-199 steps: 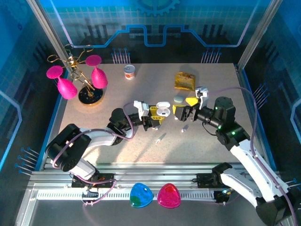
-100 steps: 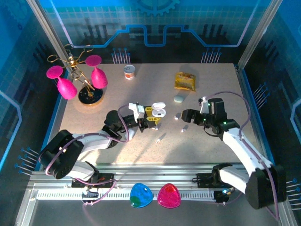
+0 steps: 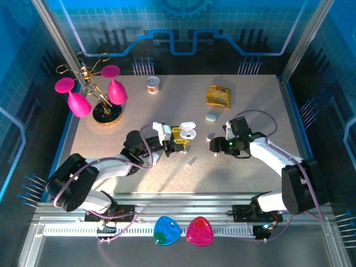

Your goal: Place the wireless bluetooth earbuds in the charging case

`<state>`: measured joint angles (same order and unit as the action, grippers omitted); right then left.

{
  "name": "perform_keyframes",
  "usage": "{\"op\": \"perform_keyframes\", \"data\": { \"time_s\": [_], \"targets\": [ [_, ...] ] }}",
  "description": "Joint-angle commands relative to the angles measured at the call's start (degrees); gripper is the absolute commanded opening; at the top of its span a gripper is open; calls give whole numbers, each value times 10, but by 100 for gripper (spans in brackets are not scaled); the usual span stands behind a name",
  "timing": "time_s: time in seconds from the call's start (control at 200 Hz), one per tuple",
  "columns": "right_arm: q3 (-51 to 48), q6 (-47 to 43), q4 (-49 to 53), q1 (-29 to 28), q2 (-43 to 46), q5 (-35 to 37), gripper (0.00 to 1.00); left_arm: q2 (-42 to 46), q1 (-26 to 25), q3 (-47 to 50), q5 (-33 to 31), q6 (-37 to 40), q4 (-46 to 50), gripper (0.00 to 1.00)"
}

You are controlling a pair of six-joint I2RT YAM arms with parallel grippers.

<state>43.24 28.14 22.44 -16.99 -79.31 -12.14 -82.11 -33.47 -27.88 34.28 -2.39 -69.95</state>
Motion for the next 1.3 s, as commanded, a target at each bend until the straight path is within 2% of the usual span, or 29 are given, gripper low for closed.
{"op": "perform_keyframes", "data": {
  "time_s": [0.0, 0.15, 0.48, 0.94, 1.296],
  "targets": [
    [42, -18, -14, -16, -35, 16, 68, 15, 5, 9, -1, 14, -5, 24],
    [107, -42, -9, -25, -108, 23, 59, 28, 6, 14, -1, 13, 0, 24],
    [200, -78, 24, -26, -211, 27, 59, 40, 5, 25, -3, 13, 6, 24],
    [45, -57, -3, -27, -128, -11, 59, 33, 6, 11, 3, 20, 16, 24],
    [-17, -33, 9, -28, -56, -26, 58, 31, 5, 6, 5, 17, 17, 24]
  ]
}}
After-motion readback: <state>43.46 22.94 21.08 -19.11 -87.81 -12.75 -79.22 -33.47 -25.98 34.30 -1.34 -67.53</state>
